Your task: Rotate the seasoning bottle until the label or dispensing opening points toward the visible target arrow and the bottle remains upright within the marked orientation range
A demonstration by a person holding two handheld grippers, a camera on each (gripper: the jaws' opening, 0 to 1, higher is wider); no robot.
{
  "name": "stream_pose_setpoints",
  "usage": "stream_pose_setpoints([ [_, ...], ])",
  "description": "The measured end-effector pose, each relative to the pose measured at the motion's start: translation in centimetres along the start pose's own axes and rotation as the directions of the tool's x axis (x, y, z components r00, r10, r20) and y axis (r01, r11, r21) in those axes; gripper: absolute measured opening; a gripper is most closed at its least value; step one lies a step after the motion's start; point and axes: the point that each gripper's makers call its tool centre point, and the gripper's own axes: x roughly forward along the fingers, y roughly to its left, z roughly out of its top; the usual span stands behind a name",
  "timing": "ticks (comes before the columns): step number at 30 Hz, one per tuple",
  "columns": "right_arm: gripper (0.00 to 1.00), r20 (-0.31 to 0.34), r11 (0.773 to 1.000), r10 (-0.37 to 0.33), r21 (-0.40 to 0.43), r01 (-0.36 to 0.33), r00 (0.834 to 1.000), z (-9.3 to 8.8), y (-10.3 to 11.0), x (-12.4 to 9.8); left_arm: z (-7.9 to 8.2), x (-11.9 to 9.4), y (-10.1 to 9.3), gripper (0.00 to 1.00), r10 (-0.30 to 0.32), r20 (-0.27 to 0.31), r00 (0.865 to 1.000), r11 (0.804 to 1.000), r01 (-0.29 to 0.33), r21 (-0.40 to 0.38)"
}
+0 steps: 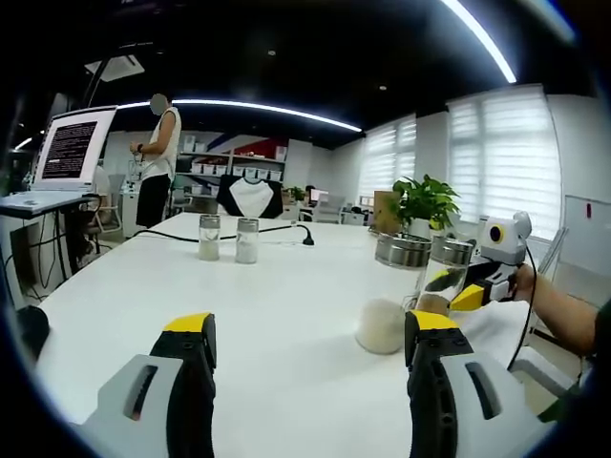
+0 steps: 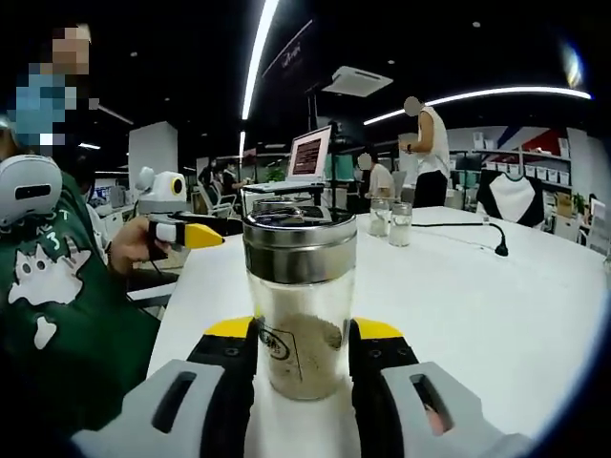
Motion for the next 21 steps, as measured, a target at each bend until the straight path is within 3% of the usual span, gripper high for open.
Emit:
stream_pose_setpoints([
  [21, 0.36, -0.018, 0.995, -0.100, 0.007, 0.100, 0.995, -0.04, -0.19, 0.04, -0.06, -0.06, -0.23, 0.86, -0.006, -0.002, 1.000, 1.000, 0.006, 0.000],
])
